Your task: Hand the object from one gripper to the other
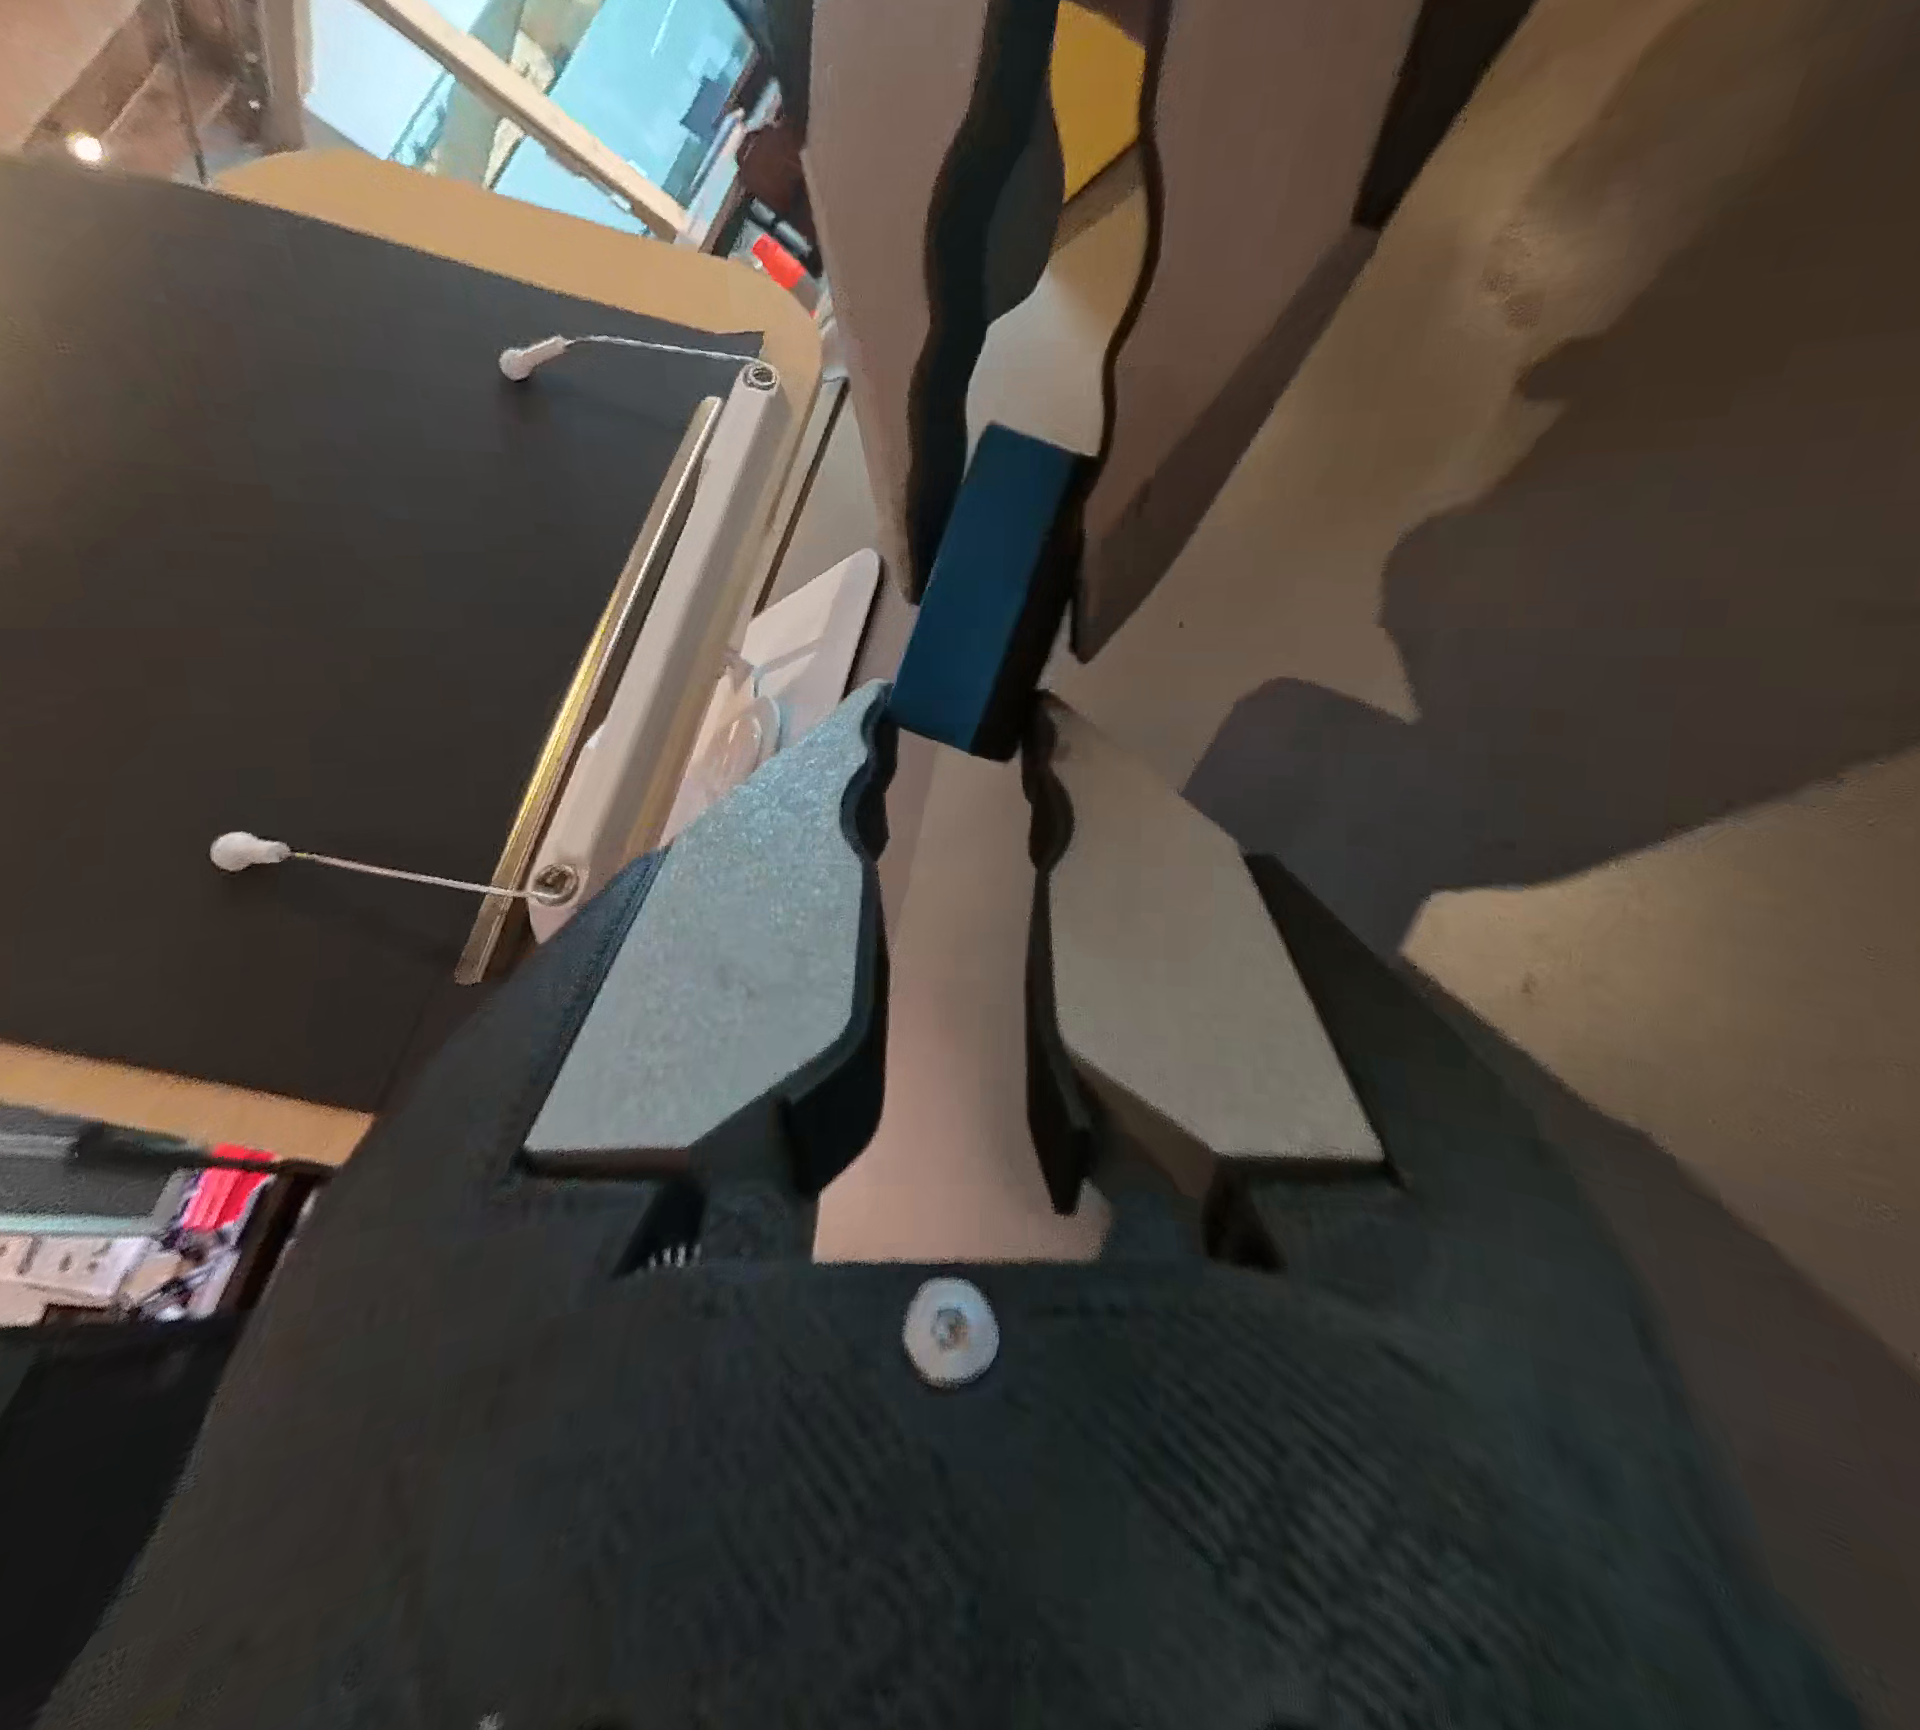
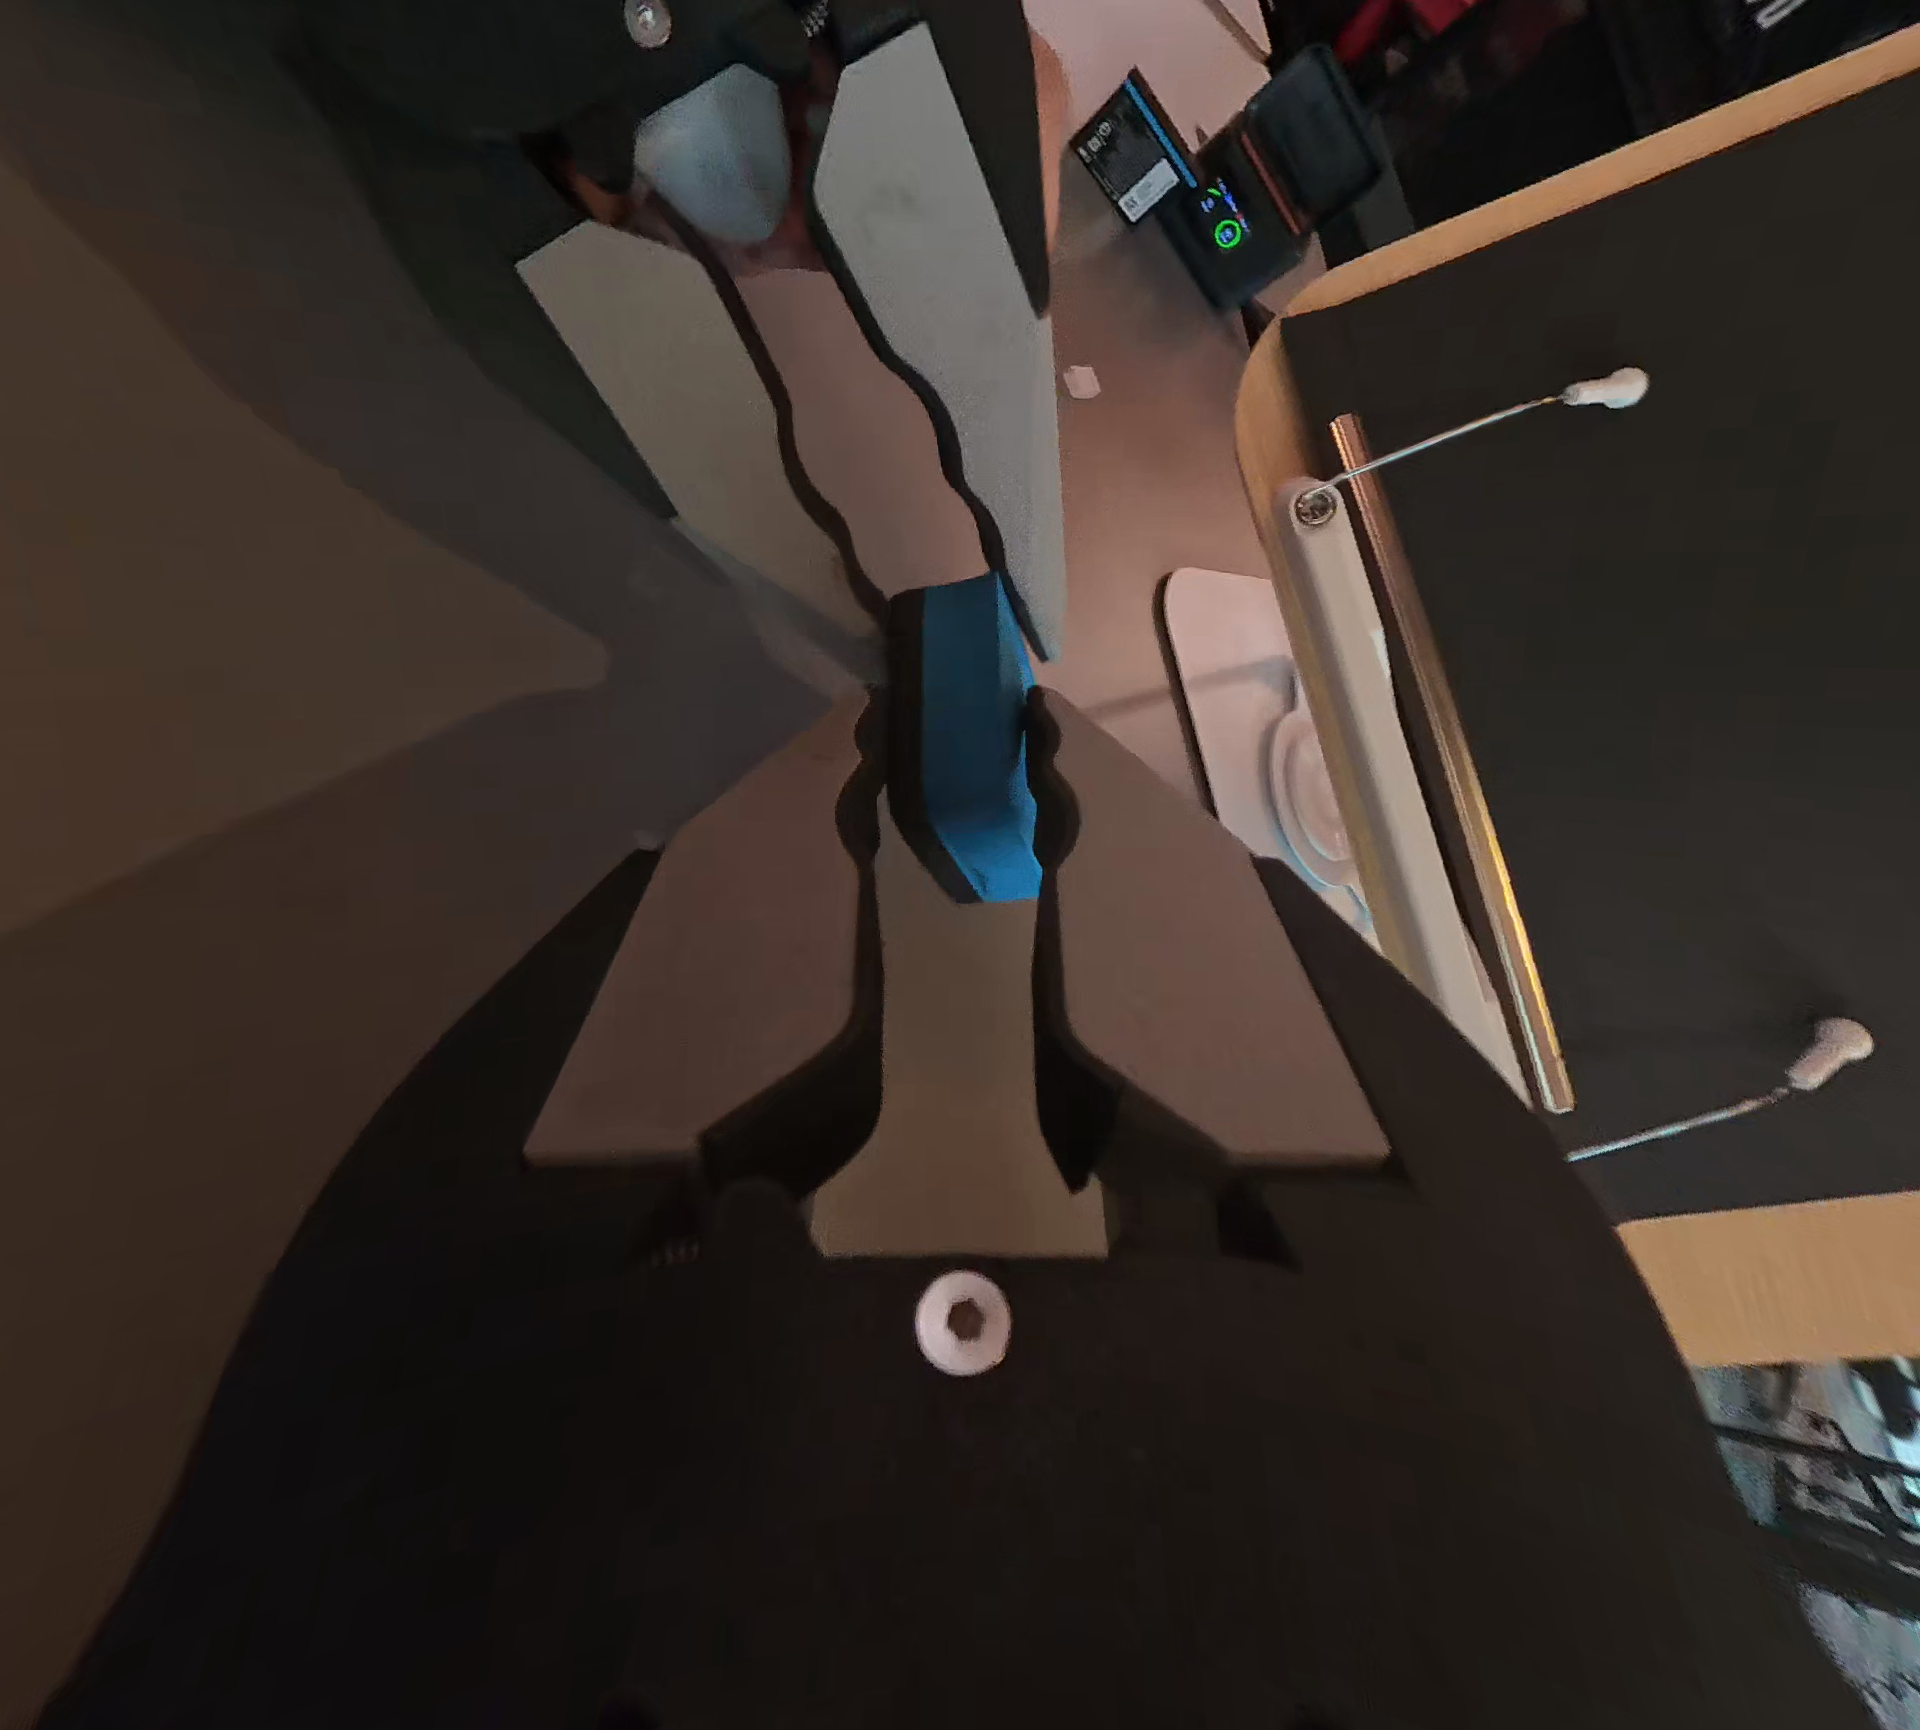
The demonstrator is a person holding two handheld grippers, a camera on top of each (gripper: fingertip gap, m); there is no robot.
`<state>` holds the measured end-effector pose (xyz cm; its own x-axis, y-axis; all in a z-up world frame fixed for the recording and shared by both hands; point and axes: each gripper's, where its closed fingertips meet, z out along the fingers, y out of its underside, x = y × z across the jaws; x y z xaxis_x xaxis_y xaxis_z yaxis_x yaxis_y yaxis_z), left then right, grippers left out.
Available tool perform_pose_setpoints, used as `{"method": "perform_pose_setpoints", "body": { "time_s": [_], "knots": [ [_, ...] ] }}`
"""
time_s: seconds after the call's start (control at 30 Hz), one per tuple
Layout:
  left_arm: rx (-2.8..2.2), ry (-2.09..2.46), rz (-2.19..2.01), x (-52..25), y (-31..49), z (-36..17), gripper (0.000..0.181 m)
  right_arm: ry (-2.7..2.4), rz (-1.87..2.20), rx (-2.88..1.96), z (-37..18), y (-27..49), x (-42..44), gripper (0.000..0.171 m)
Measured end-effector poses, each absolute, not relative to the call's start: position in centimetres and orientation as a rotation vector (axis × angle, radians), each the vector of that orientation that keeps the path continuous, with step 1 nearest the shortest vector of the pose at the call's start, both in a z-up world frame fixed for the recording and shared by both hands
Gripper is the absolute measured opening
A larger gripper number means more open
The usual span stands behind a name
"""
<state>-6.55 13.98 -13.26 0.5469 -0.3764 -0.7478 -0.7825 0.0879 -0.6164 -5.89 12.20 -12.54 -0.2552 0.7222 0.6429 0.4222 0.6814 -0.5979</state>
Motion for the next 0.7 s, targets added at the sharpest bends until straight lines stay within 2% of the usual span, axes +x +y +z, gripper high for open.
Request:
{"method": "perform_pose_setpoints", "body": {
  "time_s": [0.2,0.23,0.3,0.4,0.47,0.7],
  "knots": [
    [-1.516,0.903,0.072,-6.3,13.0,-10.7,0.021,-1.855,0.6,-0.958,-11.1,12.0,-5.2,0.05],
    [-1.517,0.891,0.03,-6.2,12.9,-10.6,0.021,-1.843,0.65,-0.967,-10.8,11.8,-5.2,0.051],
    [-1.491,0.887,-0.081,-5.5,12.3,-10.3,0.021,-1.814,0.696,-0.974,-10.3,11.8,-5.3,0.035],
    [-1.437,0.884,-0.195,-5.0,11.3,-9.2,0.021,-1.81,0.639,-1.001,-10.8,13.1,-5.1,0.03],
    [-1.458,0.856,-0.215,-5.4,11.5,-9.1,0.021,-1.844,0.697,-0.992,-11.0,12.3,-5.0,0.004],
    [-1.576,0.772,-0.183,-6.6,12.9,-10.2,0.02,-1.497,0.869,-1.135,-5.3,15.2,-2.6,0.0]
  ]
}}
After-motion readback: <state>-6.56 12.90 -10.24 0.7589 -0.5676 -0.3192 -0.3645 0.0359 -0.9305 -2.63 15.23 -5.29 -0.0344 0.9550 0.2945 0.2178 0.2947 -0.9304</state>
